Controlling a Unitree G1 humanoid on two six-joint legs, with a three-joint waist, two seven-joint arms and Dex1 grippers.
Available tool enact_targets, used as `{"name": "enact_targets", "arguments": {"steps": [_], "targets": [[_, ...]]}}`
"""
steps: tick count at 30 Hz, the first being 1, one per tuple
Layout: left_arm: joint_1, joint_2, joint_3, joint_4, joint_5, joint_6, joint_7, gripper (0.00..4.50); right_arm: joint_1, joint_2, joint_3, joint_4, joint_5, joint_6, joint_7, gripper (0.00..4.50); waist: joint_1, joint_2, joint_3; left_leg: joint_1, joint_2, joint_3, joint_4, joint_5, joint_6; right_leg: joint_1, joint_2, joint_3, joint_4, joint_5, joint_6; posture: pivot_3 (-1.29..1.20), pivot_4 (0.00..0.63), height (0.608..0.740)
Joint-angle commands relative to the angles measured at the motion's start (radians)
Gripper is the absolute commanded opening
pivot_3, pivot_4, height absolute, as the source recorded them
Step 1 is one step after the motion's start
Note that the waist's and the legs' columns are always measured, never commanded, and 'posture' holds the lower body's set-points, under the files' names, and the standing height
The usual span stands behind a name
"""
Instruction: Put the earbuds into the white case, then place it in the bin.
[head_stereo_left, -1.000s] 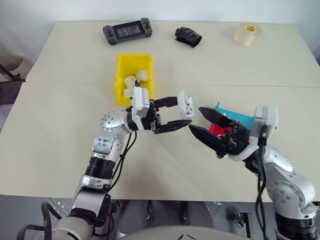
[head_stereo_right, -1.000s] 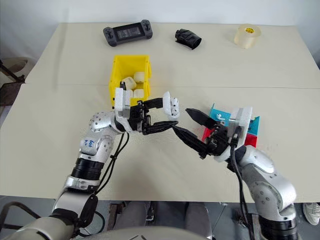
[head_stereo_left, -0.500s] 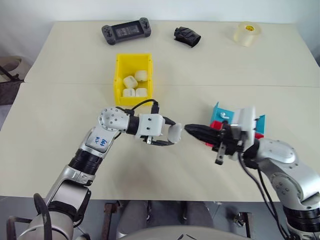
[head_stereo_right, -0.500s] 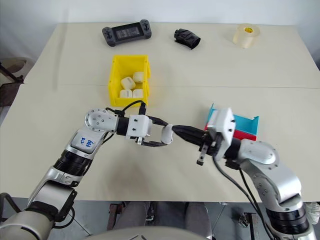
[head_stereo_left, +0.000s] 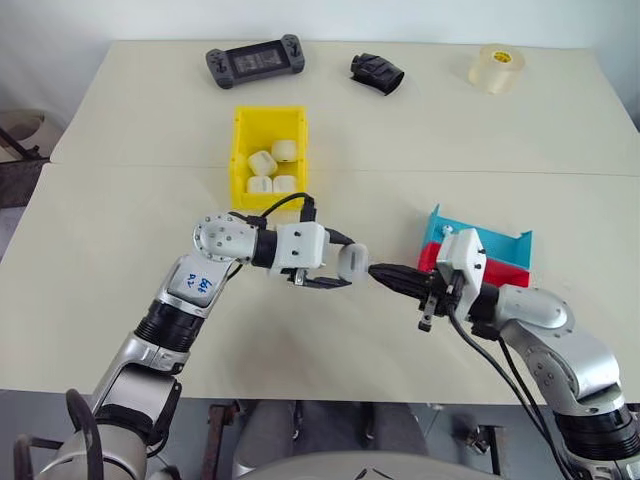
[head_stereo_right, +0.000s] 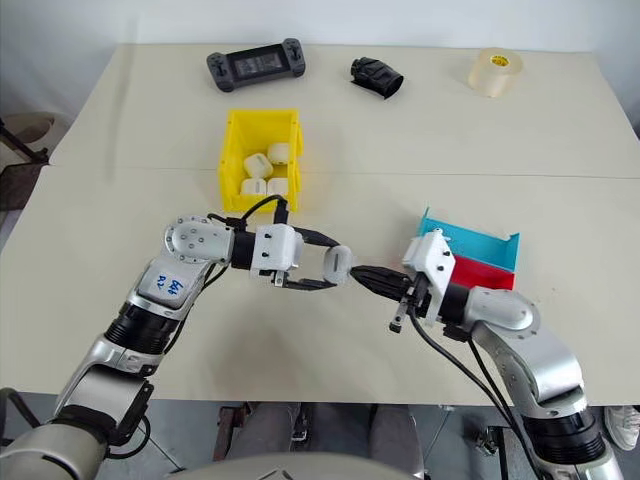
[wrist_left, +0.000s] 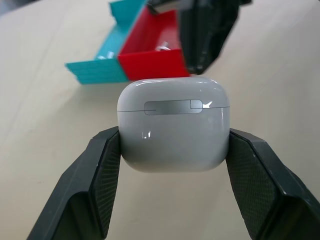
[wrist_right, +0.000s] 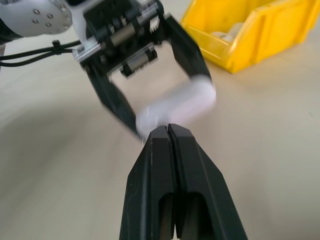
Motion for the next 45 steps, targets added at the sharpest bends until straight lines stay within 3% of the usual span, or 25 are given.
{"name": "enact_targets", "arguments": {"steps": [1,4,7,15,19,20,25,34,38,41,45], "targets": [[0.019,-0.008,0.06,-0.065,-0.065,0.022,0.035,2.78,0.021,-0.016,-0.086,-0.006,0.062,-0.058,0.084,0.03,0.0,0.0,0.0,0.0,0.0,0.0,0.0,0.0,0.0,0.0,0.0,0.0,0.0,0.0,0.0,0.0,0.15,0.74],[0.043,-0.023,0.13,-0.091,-0.106,0.072,0.11,2.78,0.037,-0.02,-0.152,-0.014,0.122,-0.04,0.106,0.03,0.0,0.0,0.0,0.0,0.001,0.0,0.0,0.0,0.0,0.0,0.0,0.0,0.0,0.0,0.0,0.0,0.15,0.74],[0.065,-0.039,0.199,-0.116,-0.129,0.11,0.201,2.78,0.058,-0.046,-0.209,-0.031,0.158,-0.017,0.115,0.6,0.001,0.0,0.0,0.0,0.004,0.0,0.0,0.0,0.0,0.0,0.0,0.0,0.0,0.0,0.0,0.0,0.15,0.74],[0.138,-0.033,0.394,-0.184,-0.21,0.258,0.403,2.78,0.116,-0.08,-0.324,-0.04,0.121,-0.103,0.123,3.3,0.001,0.0,0.0,0.001,0.004,0.0,0.0,0.0,0.0,0.001,0.0,0.0,0.0,0.0,0.0,0.0,0.15,0.74],[0.144,-0.03,0.426,-0.185,-0.198,0.336,0.499,2.78,0.118,-0.075,-0.356,-0.025,0.106,-0.128,0.107,4.48,0.003,0.0,0.0,0.001,0.004,0.0,0.0,0.0,0.0,0.001,0.0,0.0,0.0,0.0,0.0,0.0,0.15,0.74],[0.135,-0.034,0.426,-0.173,-0.198,0.339,0.508,2.78,0.117,-0.075,-0.359,-0.022,0.1,-0.133,0.104,4.48,0.004,0.0,0.0,0.001,0.004,0.0,0.0,0.0,0.0,0.001,0.0,0.0,0.0,0.0,0.0,0.0,0.15,0.74],[0.028,-0.065,0.382,-0.027,-0.149,0.266,0.541,4.43,0.118,-0.069,-0.366,-0.026,0.098,-0.134,0.086,4.5,0.011,-0.001,0.0,0.001,0.003,0.0,0.001,0.0,0.0,0.001,0.0,0.0,0.0,0.0,0.0,0.0,0.15,0.74],[-0.108,-0.104,0.353,0.185,-0.096,0.164,0.59,4.47,0.148,-0.05,-0.36,-0.07,0.101,-0.129,0.047,4.5,0.003,-0.001,0.0,0.001,0.0,0.0,0.0,0.0,0.0,0.001,0.0,0.0,0.001,0.0,0.0,0.0,0.15,0.74],[-0.027,-0.071,0.372,0.08,-0.173,0.173,0.483,4.47,0.159,-0.043,-0.364,-0.075,0.1,-0.131,0.036,4.5,-0.002,-0.001,0.0,0.001,0.0,0.001,-0.001,0.0,0.0,0.0,0.0,0.0,0.001,0.0,0.0,0.0,0.15,0.74],[0.082,0.01,0.39,-0.039,-0.236,0.181,0.36,4.47,0.177,-0.041,-0.358,-0.076,0.102,-0.129,0.043,4.5,-0.004,-0.001,0.0,0.002,0.001,0.001,-0.001,0.0,-0.001,0.0,0.0,0.001,0.001,0.0,0.0,0.0,0.15,0.74],[0.173,0.113,0.445,-0.119,-0.249,0.198,0.335,4.47,0.171,-0.049,-0.35,-0.065,0.106,-0.132,0.061,4.5,-0.001,-0.001,0.0,0.002,0.005,0.001,0.0,0.0,-0.001,0.0,0.0,0.001,0.0,0.0,0.0,0.0,0.15,0.74]]}}
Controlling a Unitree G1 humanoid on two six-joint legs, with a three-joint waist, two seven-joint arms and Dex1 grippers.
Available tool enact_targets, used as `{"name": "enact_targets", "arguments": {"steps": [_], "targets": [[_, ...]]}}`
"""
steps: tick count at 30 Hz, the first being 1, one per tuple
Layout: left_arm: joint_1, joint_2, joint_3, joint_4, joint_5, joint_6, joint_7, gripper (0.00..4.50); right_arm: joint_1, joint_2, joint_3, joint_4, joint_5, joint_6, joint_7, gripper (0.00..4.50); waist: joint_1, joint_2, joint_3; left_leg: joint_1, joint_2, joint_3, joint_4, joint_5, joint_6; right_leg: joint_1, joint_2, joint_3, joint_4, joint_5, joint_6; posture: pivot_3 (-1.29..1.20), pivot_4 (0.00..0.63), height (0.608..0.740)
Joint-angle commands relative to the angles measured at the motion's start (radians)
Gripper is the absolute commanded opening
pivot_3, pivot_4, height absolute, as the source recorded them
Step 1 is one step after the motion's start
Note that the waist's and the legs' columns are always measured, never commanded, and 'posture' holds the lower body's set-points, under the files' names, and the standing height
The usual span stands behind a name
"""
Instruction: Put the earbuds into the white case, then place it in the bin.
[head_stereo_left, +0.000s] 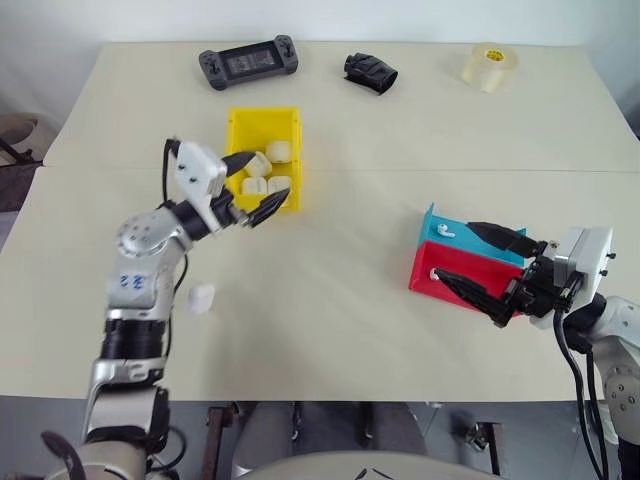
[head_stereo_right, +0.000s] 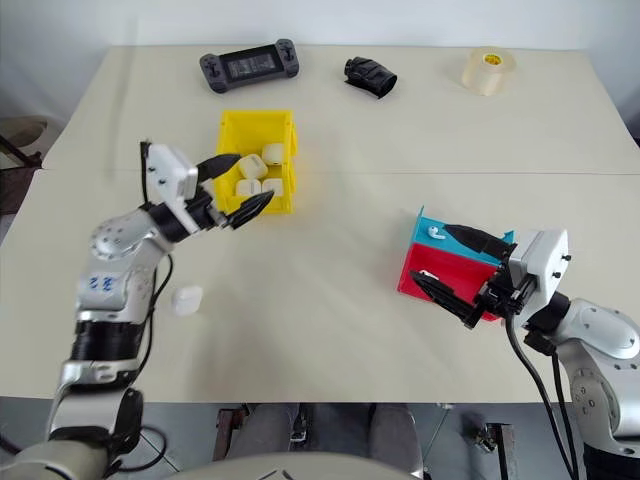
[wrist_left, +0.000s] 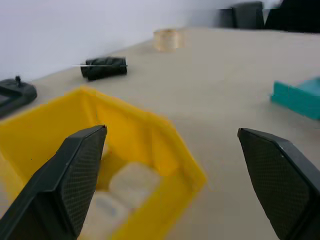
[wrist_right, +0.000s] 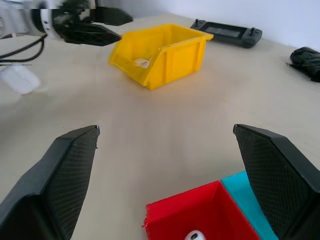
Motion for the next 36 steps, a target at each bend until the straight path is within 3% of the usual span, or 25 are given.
{"name": "enact_targets", "arguments": {"steps": [1,9,12,19,26,36], "targets": [[0.055,0.073,0.077,-0.124,-0.058,0.026,-0.035,4.47,-0.014,-0.007,-0.006,-0.02,0.02,-0.024,0.028,4.5,0.002,0.0,0.0,0.001,0.0,0.0,0.0,0.0,0.0,0.001,0.0,0.0,0.0,0.0,0.0,0.0,0.15,0.74],[0.337,0.192,0.207,-0.337,-0.16,0.151,-0.079,4.47,-0.043,-0.003,0.043,-0.002,0.004,-0.032,0.075,4.5,-0.001,0.0,0.0,0.001,0.001,-0.001,-0.002,-0.001,0.0,0.001,-0.001,0.001,-0.001,0.0,0.0,0.0,0.15,0.74],[0.471,0.209,0.281,-0.415,-0.264,0.131,-0.196,4.47,-0.06,0.005,0.064,0.016,0.0,-0.036,0.081,4.5,-0.002,0.0,0.0,0.001,0.002,0.0,-0.002,-0.001,-0.001,0.001,0.0,0.001,-0.001,0.0,-0.001,0.0,0.15,0.74],[0.643,0.342,0.288,-0.335,-0.198,-0.114,-0.523,4.47,-0.103,-0.007,0.089,0.061,-0.005,-0.041,0.114,4.5,0.003,0.001,0.0,0.001,0.002,0.0,-0.002,-0.001,-0.002,0.002,0.0,0.001,-0.005,-0.001,-0.002,0.0,0.15,0.74],[0.436,0.354,0.075,-0.095,-0.067,-0.362,-0.675,4.47,-0.111,-0.042,0.092,0.068,-0.006,-0.04,0.179,4.5,0.003,0.002,0.0,0.001,0.002,0.001,-0.002,-0.002,-0.002,0.001,0.0,0.001,-0.003,-0.001,-0.002,0.0,0.15,0.74],[0.241,0.357,-0.117,0.147,0.024,-0.504,-0.802,4.47,0.037,-0.137,0.023,-0.042,0.039,-0.018,0.276,4.5,-0.002,0.002,0.0,0.002,0.002,0.004,-0.003,-0.003,0.0,0.0,0.001,0.0,0.0,-0.001,-0.002,0.0,0.15,0.74]]}}
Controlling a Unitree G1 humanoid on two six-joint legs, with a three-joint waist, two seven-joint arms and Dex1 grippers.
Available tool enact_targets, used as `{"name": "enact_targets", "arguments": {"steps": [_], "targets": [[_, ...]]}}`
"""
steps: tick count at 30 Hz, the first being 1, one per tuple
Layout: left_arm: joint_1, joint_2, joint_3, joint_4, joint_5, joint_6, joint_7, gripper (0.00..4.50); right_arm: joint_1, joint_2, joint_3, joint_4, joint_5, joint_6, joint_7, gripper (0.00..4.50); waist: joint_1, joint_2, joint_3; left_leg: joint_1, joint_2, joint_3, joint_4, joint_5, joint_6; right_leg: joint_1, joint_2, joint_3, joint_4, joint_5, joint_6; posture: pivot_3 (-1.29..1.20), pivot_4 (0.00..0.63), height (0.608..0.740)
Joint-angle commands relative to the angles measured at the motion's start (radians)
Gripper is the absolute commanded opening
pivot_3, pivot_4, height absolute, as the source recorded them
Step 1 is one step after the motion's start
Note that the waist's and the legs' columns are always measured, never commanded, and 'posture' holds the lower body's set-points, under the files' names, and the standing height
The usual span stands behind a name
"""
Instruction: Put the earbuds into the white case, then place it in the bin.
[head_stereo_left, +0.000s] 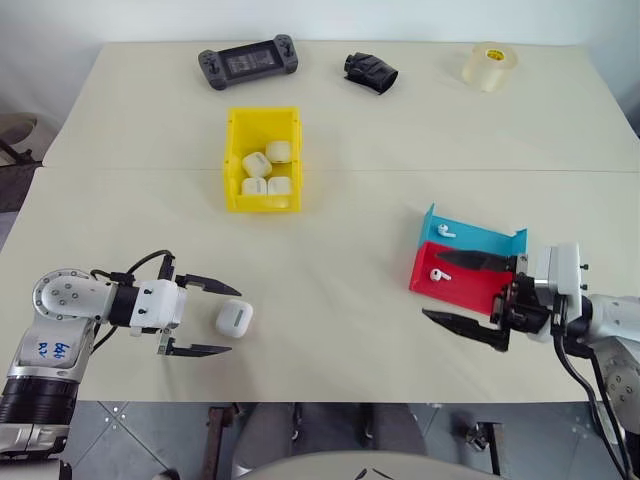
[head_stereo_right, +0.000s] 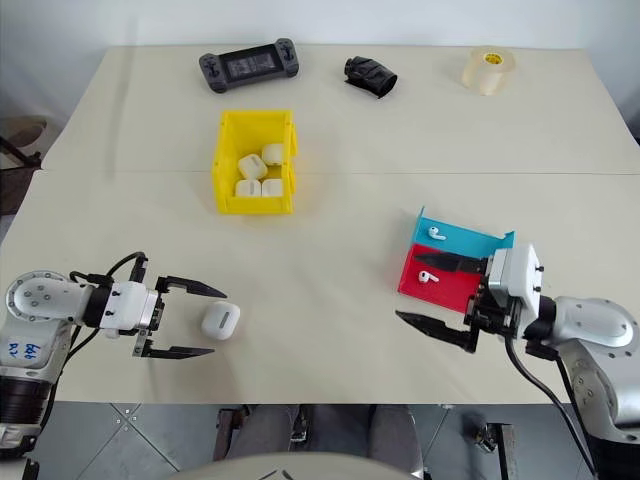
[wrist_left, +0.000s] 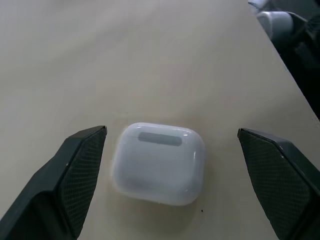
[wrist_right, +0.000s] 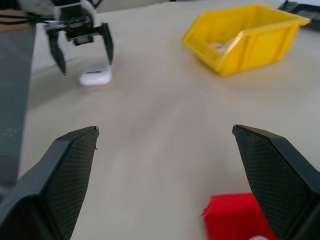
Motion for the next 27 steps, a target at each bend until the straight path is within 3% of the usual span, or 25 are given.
{"name": "enact_targets", "arguments": {"steps": [1,12,15,18,21,27], "targets": [[-0.04,0.016,-0.034,0.084,0.039,-0.072,-0.042,4.47,0.033,-0.029,-0.038,-0.059,0.028,0.003,0.023,4.5,0.001,0.0,0.0,0.0,0.0,0.0,0.0,0.0,0.0,0.0,0.0,0.0,0.0,0.0,0.0,0.0,0.15,0.74],[-0.133,-0.057,-0.121,0.158,0.113,-0.043,0.045,4.47,0.053,-0.019,-0.02,-0.092,0.023,0.008,-0.019,4.5,0.005,0.0,0.0,0.0,0.0,0.0,0.002,0.0,0.0,0.001,-0.001,0.0,0.002,0.0,0.001,0.0,0.15,0.74],[-0.117,-0.046,-0.119,0.148,0.116,-0.013,0.06,3.83,0.037,-0.018,-0.013,-0.089,0.025,0.01,-0.031,4.5,0.005,0.0,0.0,0.001,0.001,0.0,0.003,0.0,0.0,0.001,-0.001,0.0,0.002,0.0,0.001,0.0,0.15,0.74],[-0.102,-0.046,-0.106,0.132,0.099,0.012,0.071,2.91,0.03,-0.02,-0.01,-0.082,0.027,0.01,-0.032,4.5,0.006,0.0,0.0,0.001,0.001,0.0,0.003,0.0,0.0,0.002,-0.001,0.0,0.002,0.0,0.001,0.0,0.15,0.74],[-0.08,-0.056,-0.067,0.103,0.067,0.053,0.121,2.86,0.011,-0.023,-0.003,-0.067,0.024,0.01,-0.031,4.5,0.005,0.0,0.0,0.001,0.001,0.0,0.003,0.0,0.0,0.002,-0.001,0.001,0.002,0.0,0.001,0.0,0.15,0.74],[-0.152,-0.208,0.093,-0.014,-0.107,0.34,0.429,2.86,-0.005,-0.023,0.011,-0.058,0.016,0.012,-0.038,4.5,0.007,-0.003,0.0,0.0,0.001,-0.003,0.004,0.0,0.0,0.002,-0.001,0.0,0.002,0.0,0.001,0.0,0.15,0.74]]}}
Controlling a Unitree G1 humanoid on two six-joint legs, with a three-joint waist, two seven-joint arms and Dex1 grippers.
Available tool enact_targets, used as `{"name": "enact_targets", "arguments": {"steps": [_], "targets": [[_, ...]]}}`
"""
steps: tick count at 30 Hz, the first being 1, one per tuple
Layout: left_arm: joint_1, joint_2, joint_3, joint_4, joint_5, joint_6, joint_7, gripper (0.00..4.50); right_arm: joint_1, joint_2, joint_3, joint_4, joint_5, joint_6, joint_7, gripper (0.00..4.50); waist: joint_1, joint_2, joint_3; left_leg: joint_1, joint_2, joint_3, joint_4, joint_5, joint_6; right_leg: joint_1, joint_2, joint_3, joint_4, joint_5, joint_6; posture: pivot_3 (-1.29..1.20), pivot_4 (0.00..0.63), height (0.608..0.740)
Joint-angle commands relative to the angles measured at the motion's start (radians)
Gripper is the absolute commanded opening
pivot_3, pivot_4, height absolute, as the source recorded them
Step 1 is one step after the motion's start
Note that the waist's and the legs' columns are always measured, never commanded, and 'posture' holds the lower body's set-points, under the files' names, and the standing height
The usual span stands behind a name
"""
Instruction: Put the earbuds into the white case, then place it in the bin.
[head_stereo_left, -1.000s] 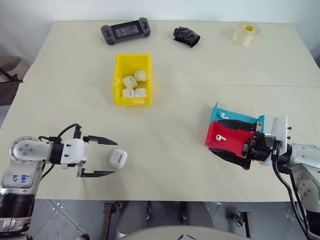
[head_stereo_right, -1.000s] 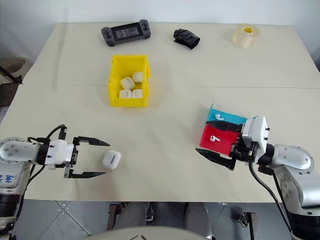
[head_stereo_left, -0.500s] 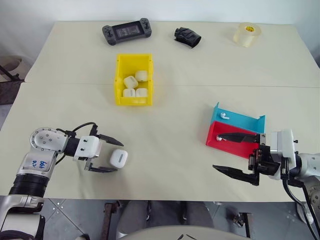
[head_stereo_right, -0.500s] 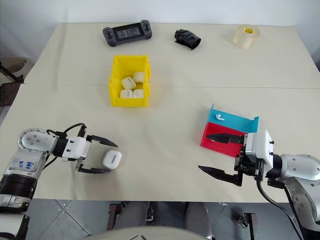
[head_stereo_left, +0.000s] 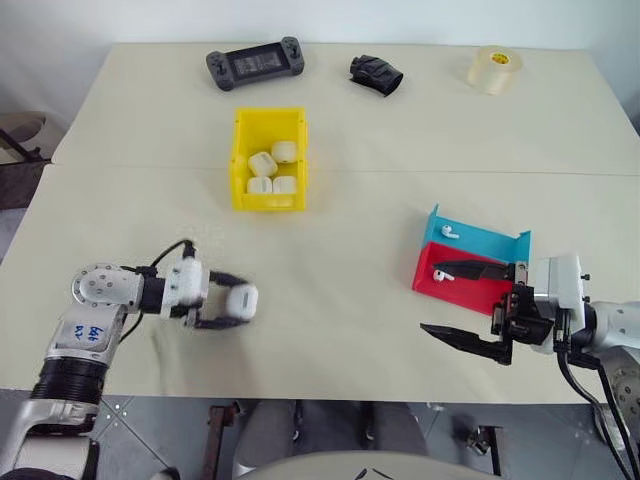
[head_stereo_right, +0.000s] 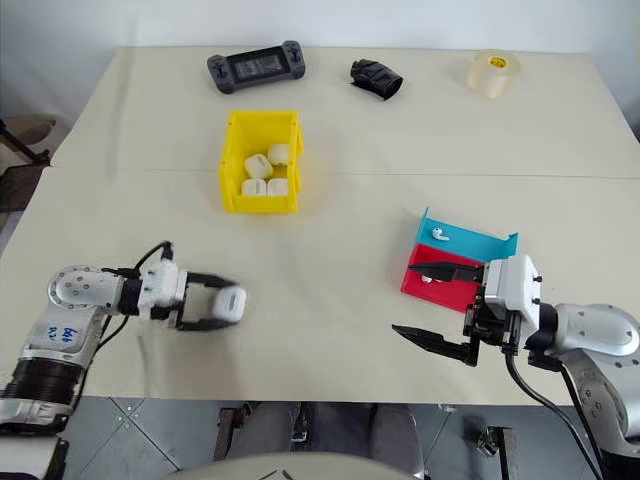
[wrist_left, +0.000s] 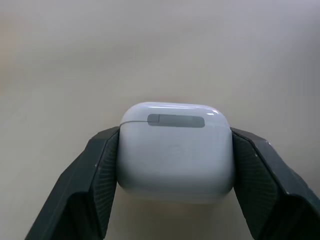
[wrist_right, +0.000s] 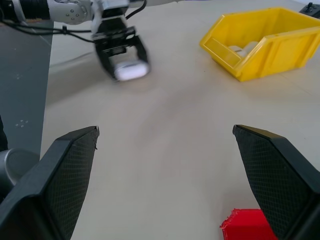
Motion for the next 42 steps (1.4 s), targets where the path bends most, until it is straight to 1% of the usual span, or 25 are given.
{"name": "enact_targets", "arguments": {"steps": [1,4,8,10,13,16,18,20,21,22,24,27,30,33,35,36,38,42], "targets": [[-0.084,-0.041,0.097,-0.075,-0.081,0.117,0.167,2.86,-0.008,-0.002,-0.002,-0.015,0.006,0.004,-0.009,4.5,-0.001,-0.001,0.0,0.0,0.0,0.0,0.0,0.0,0.0,0.0,0.0,0.0,0.0,0.0,0.0,0.0,0.15,0.74],[-0.215,-0.091,0.112,-0.06,-0.067,0.188,0.306,2.86,-0.011,-0.003,-0.007,-0.018,0.009,0.01,-0.015,4.5,-0.001,-0.001,0.0,0.0,0.0,0.0,0.0,0.0,0.0,0.0,0.0,-0.001,0.0,0.0,0.0,0.0,0.15,0.74],[-0.402,-0.131,0.067,0.043,0.032,0.234,0.439,2.86,-0.018,-0.004,-0.019,-0.02,0.011,0.015,-0.027,4.5,-0.001,-0.002,0.0,0.0,-0.003,0.0,0.0,0.0,0.0,0.0,0.0,-0.001,0.0,0.0,0.0,0.0,0.15,0.74],[-0.496,-0.16,0.033,0.127,0.083,0.243,0.485,2.86,-0.02,-0.001,-0.021,-0.021,0.009,0.012,-0.034,4.5,0.0,-0.002,0.0,0.0,-0.006,0.0,0.0,0.0,0.0,0.0,0.0,-0.001,0.0,0.0,0.0,0.0,0.15,0.74],[-0.614,-0.186,-0.025,0.32,0.173,0.251,0.526,2.86,-0.025,0.008,-0.016,-0.037,0.012,0.015,-0.056,4.5,0.0,-0.002,0.0,0.0,-0.007,0.001,0.0,0.0,0.0,0.0,0.0,-0.001,-0.001,0.0,0.001,0.0,0.15,0.74],[-0.69,-0.198,-0.037,0.47,0.202,0.24,0.532,2.86,-0.023,0.015,-0.013,-0.058,0.015,0.016,-0.079,4.5,-0.006,-0.003,0.0,0.0,-0.007,0.001,-0.001,0.0,0.0,-0.001,0.0,-0.001,0.0,0.0,0.001,0.0,0.15,0.74],[-0.72,-0.203,-0.037,0.527,0.209,0.232,0.521,3.62,-0.015,0.022,-0.017,-0.072,0.016,0.013,-0.094,4.5,-0.007,-0.004,0.001,-0.001,-0.007,0.002,-0.002,0.0,0.0,-0.003,0.001,-0.001,0.0,0.0,0.001,0.0,0.15,0.74],[-0.733,-0.206,-0.03,0.547,0.209,0.217,0.515,4.22,-0.002,0.031,-0.023,-0.083,0.016,0.012,-0.111,4.5,-0.005,-0.005,0.002,-0.002,-0.006,0.002,-0.001,0.0,-0.001,-0.003,0.001,-0.001,0.0,0.0,0.001,0.0,0.15,0.74],[-0.729,-0.203,-0.029,0.535,0.205,0.212,0.499,4.46,0.006,0.035,-0.027,-0.086,0.015,0.01,-0.117,4.5,-0.004,-0.005,0.002,-0.002,-0.006,0.002,-0.001,0.0,-0.001,-0.003,0.001,-0.001,0.0,0.0,0.001,0.0,0.15,0.74],[-0.725,-0.201,-0.029,0.526,0.203,0.206,0.486,4.46,0.012,0.038,-0.028,-0.089,0.014,0.009,-0.122,4.5,-0.003,-0.005,0.002,-0.002,-0.006,0.002,-0.001,0.0,-0.001,-0.003,0.0,-0.001,0.0,0.0,0.001,0.0,0.15,0.74],[-0.696,-0.189,-0.014,0.461,0.171,0.19,0.435,4.46,0.02,0.043,-0.026,-0.091,0.01,0.003,-0.124,4.5,-0.002,-0.006,0.002,-0.002,-0.006,0.002,-0.001,0.0,-0.001,-0.003,0.0,-0.001,0.0,0.0,0.001,0.0,0.15,0.74],[-0.616,-0.144,0.017,0.319,0.113,0.184,0.333,4.46,0.021,0.045,-0.021,-0.083,0.005,-0.005,-0.123,4.5,-0.003,-0.006,0.002,-0.002,-0.006,0.001,-0.001,0.0,-0.001,-0.003,0.0,-0.001,0.0,0.0,0.001,0.0,0.15,0.74],[-0.509,-0.067,0.058,0.164,0.039,0.2,0.216,4.46,0.009,0.043,-0.018,-0.059,0.002,-0.014,-0.113,4.5,-0.01,-0.006,0.002,-0.002,-0.004,0.002,-0.001,0.0,-0.001,-0.003,0.001,-0.001,0.0,0.0,0.001,0.0,0.15,0.74],[-0.402,0.022,0.113,0.07,-0.003,0.181,0.142,4.46,-0.007,0.037,-0.016,-0.024,-0.006,-0.027,-0.089,4.5,-0.011,-0.006,0.002,-0.001,-0.001,0.001,-0.001,0.001,-0.001,-0.003,0.001,-0.001,0.0,0.0,0.001,0.0,0.15,0.74],[-0.275,0.105,0.172,0.003,-0.043,0.194,0.071,4.46,-0.027,0.03,-0.017,0.014,-0.011,-0.036,-0.066,4.5,-0.017,-0.006,0.002,-0.001,0.0,0.002,-0.001,0.001,-0.001,-0.002,0.001,-0.001,0.0,0.0,0.001,0.0,0.15,0.74],[-0.221,0.13,0.192,-0.023,-0.058,0.195,0.048,4.46,-0.034,0.028,-0.018,0.028,-0.014,-0.04,-0.056,4.5,-0.018,-0.006,0.002,-0.001,0.001,0.002,-0.001,0.001,-0.001,-0.002,0.001,0.0,-0.001,0.0,0.001,0.0,0.15,0.74],[-0.153,0.155,0.211,-0.056,-0.083,0.203,0.02,4.46,-0.044,0.024,-0.019,0.05,-0.018,-0.046,-0.04,4.5,-0.013,-0.006,0.003,0.0,0.001,0.002,-0.002,0.001,-0.001,-0.002,0.001,0.0,-0.001,0.0,0.0,0.0,0.15,0.74],[0.1,0.203,0.278,-0.15,-0.131,0.236,-0.047,4.46,-0.073,0.009,-0.027,0.117,-0.034,-0.062,0.005,4.5,-0.006,-0.006,0.003,0.0,0.0,0.002,-0.001,0.0,-0.001,0.0,0.0,0.0,-0.002,0.0,0.0,0.0,0.15,0.74]]}}
